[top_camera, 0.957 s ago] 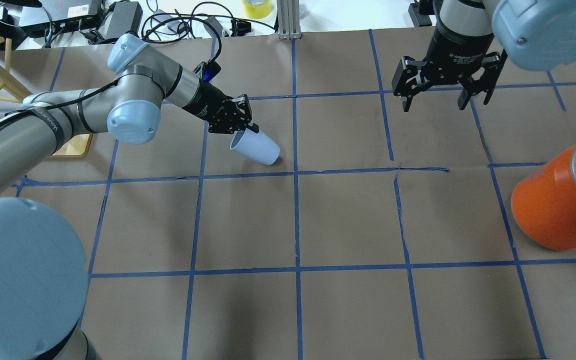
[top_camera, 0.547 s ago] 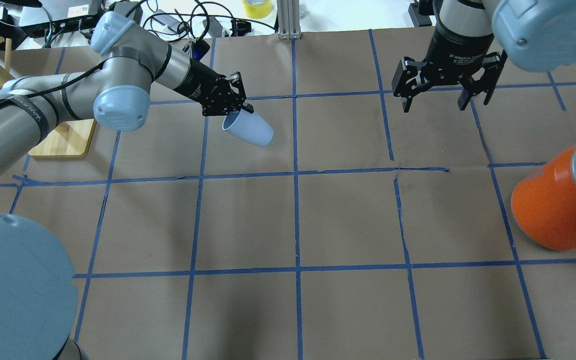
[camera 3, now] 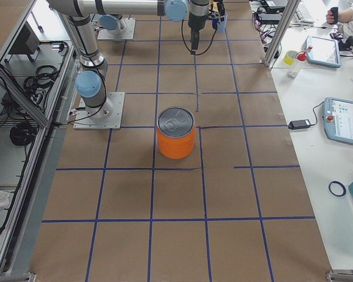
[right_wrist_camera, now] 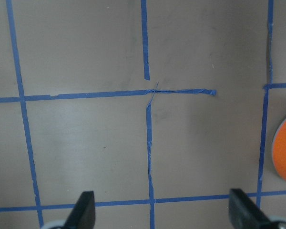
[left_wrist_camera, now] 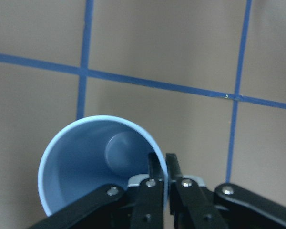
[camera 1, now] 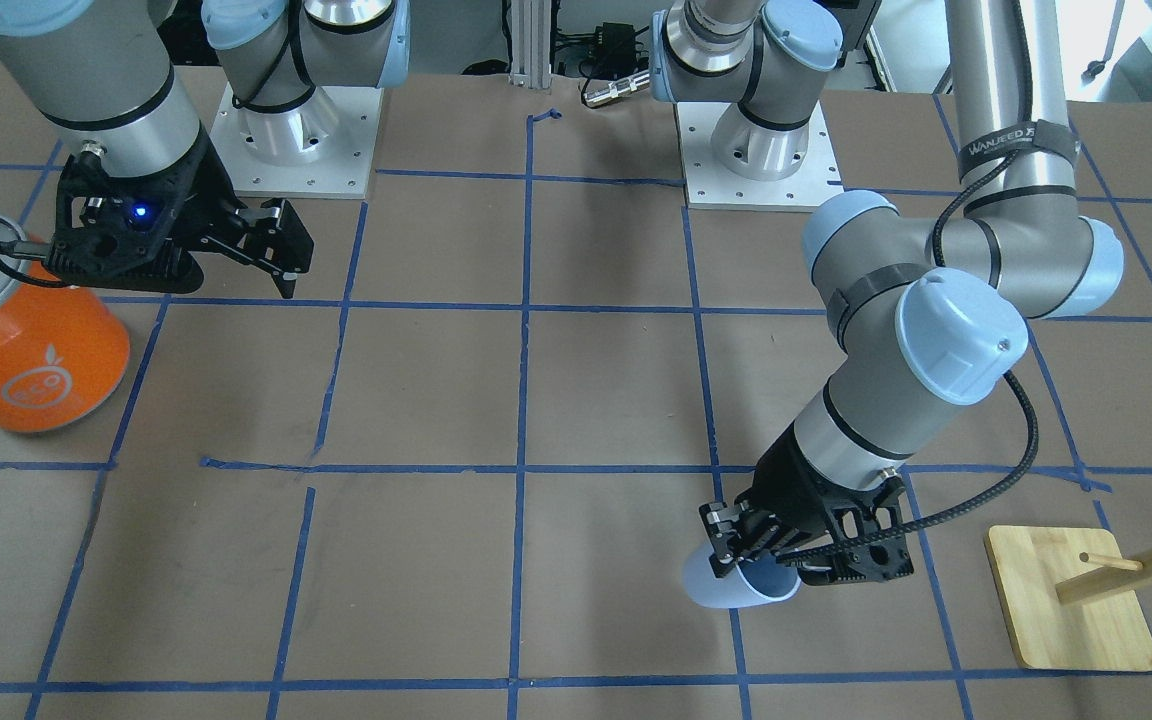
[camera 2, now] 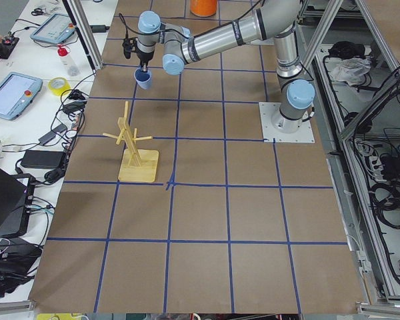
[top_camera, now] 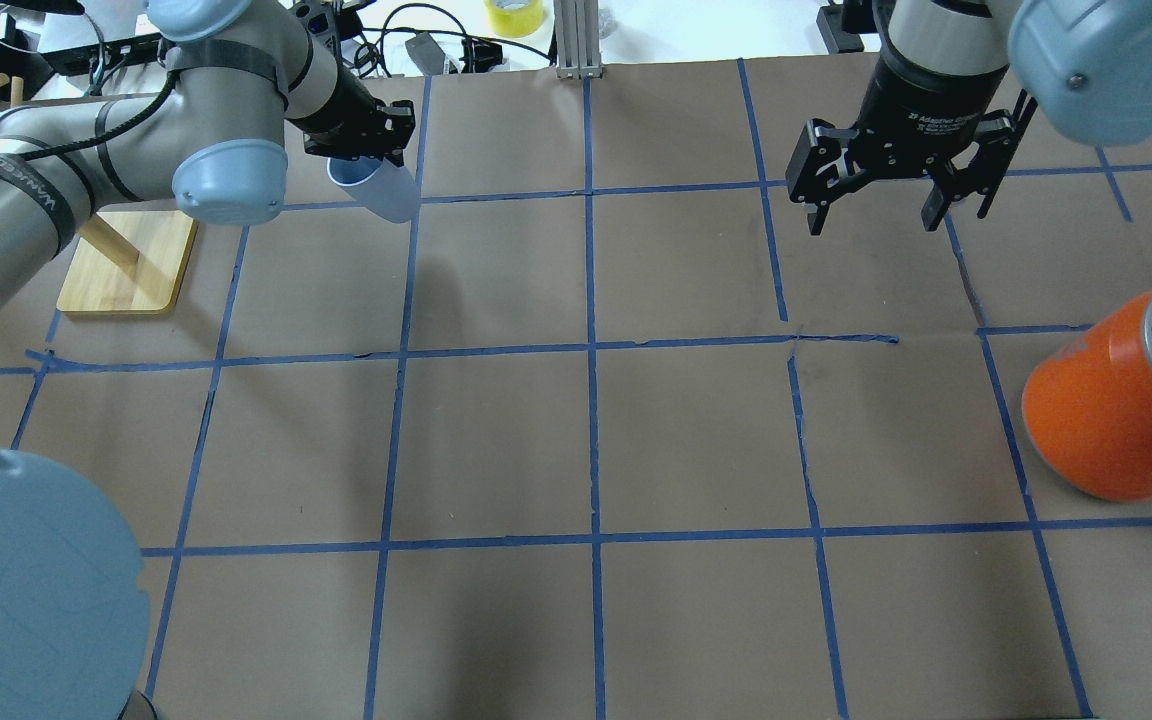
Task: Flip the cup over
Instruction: 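Lift the cup with the left gripper and rotate it upright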
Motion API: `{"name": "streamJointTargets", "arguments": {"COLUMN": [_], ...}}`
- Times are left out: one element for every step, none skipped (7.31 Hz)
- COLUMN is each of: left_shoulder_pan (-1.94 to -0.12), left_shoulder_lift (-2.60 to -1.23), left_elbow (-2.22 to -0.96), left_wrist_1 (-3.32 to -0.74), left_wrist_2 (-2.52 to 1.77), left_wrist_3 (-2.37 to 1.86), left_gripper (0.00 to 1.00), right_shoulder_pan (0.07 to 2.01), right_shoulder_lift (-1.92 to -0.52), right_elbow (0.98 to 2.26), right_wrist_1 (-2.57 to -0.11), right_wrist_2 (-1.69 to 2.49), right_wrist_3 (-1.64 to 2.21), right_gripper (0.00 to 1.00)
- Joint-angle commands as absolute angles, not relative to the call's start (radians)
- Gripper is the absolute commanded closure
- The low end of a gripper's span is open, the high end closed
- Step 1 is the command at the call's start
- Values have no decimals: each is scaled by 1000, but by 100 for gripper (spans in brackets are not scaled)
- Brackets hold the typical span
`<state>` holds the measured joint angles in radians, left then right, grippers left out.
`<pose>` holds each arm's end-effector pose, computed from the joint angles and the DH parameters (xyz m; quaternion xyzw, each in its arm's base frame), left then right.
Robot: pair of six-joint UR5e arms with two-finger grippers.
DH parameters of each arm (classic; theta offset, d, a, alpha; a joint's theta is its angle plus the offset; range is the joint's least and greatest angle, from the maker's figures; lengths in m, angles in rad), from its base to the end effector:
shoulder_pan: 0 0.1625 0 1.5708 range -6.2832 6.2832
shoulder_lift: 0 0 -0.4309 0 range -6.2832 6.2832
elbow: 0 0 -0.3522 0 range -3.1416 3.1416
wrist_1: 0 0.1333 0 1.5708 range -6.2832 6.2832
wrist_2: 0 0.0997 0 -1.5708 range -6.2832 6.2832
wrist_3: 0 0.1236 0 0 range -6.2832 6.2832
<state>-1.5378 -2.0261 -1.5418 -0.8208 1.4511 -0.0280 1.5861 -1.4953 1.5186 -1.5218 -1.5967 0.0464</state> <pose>-0.1267 -0.6482 0.3192 0.0204 -0.9850 0.1610 0.0586 0.1374 -0.4731 0.4535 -0.0151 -0.9991 -0.0357 0.0141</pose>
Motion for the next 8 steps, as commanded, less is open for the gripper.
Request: {"name": "streamJointTargets", "arguments": {"left_shoulder_pan": [-1534, -1528, -1511, -1496, -1496, -1496, -1496, -1496], "left_shoulder_lift": [-2039, -2051, -2054, -2065, -2074, -2080, -2083, -2082], "left_elbow": [-1548, -1560, -1566, -1568, -1566, -1568, -1568, -1568], "left_wrist_1": [-862, -867, -877, -897, -896, -890, -888, -891], "left_wrist_2": [1673, 1686, 1680, 1680, 1678, 1678, 1675, 1675], "left_wrist_3": [167, 176, 178, 179, 176, 176, 172, 164], "left_gripper": [100, 100, 100, 100, 100, 83, 28, 0], "right_shoulder_pan": [1586, 1586, 1583, 1583, 1585, 1585, 1585, 1585], "right_shoulder_lift": [-1494, -1496, -1496, -1496, -1496, -1494, -1496, -1494], "right_elbow": [1525, 1541, 1552, 1552, 1554, 1552, 1554, 1554], "right_wrist_1": [-1514, -1516, -1514, -1531, -1523, -1531, -1526, -1525], "right_wrist_2": [-1603, -1605, -1612, -1612, -1612, -1612, -1612, -1612], "right_wrist_3": [40, 43, 40, 43, 43, 43, 41, 43], "right_gripper": [0, 0, 0, 0, 0, 0, 0, 0]}}
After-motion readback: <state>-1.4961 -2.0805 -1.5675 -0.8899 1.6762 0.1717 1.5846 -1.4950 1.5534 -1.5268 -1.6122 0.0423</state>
